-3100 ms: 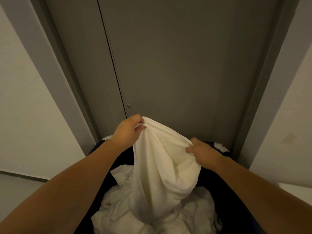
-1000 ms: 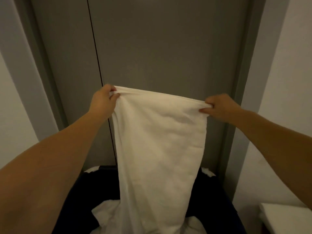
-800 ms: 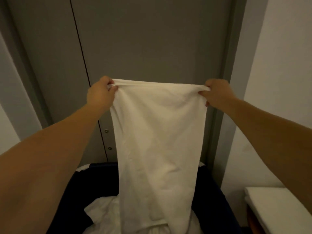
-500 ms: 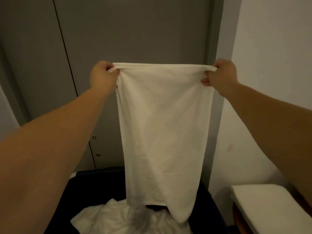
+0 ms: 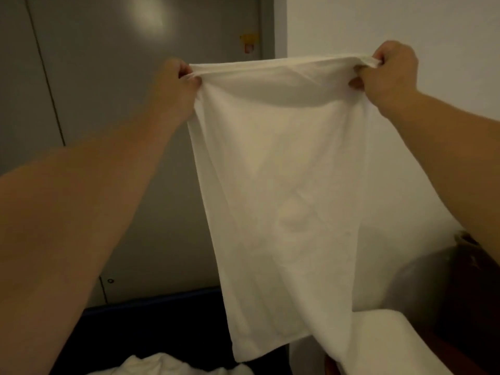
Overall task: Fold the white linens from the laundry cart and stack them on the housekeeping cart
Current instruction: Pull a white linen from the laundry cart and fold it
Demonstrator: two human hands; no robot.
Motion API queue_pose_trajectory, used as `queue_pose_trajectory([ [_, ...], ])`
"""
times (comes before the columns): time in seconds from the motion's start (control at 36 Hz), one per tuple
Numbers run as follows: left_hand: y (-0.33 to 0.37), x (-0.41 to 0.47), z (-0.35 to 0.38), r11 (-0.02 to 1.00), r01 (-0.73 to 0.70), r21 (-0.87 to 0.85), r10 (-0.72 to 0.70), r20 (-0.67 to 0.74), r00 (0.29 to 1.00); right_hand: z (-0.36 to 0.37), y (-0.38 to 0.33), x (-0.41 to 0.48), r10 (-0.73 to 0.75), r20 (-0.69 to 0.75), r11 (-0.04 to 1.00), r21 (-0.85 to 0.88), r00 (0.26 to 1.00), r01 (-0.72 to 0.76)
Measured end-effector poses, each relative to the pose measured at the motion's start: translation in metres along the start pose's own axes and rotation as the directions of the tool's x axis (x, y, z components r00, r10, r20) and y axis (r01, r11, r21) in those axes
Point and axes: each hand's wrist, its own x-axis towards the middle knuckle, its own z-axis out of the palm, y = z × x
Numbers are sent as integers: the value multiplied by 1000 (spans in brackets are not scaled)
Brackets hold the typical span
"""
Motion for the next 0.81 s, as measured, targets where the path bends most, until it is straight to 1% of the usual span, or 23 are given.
queue_pose_trajectory([
  [0.06, 31, -10, 22, 1000, -23, -19, 22, -18, 1000, -35, 20, 11, 11, 7, 1000, -18, 1000, -11],
  [0.11, 60, -22, 46, 999, -3, -42, 2, -21, 1000, -70, 41, 20, 19, 16, 998, -55, 1000, -18],
  [0.28, 126, -58, 123, 996, 64, -57, -61, 53, 997, -155, 103, 36, 41, 36, 993, -111, 998, -37],
  [0.33, 135, -75, 144, 995, 89, -48, -84, 83, 993, -173, 120, 35, 63, 72, 992, -110, 995, -55],
  [0.42, 144, -102, 172, 990, 131, -43, -124, 130, 984, -196, 147, 29, 98, 114, 984, -162, 989, -79],
  [0.53, 149, -134, 206, 984, 165, -71, -152, 163, 975, -219, 182, 19, 159, 141, 972, -197, 977, -130],
  [0.69, 164, -164, 240, 991, 127, -51, -109, 270, 957, -249, 225, -2, 227, 138, 944, -273, 964, -184],
  [0.81, 178, -179, 253, 991, 126, -50, -109, 260, 959, -268, 251, -10, 239, 138, 933, -307, 961, -188],
])
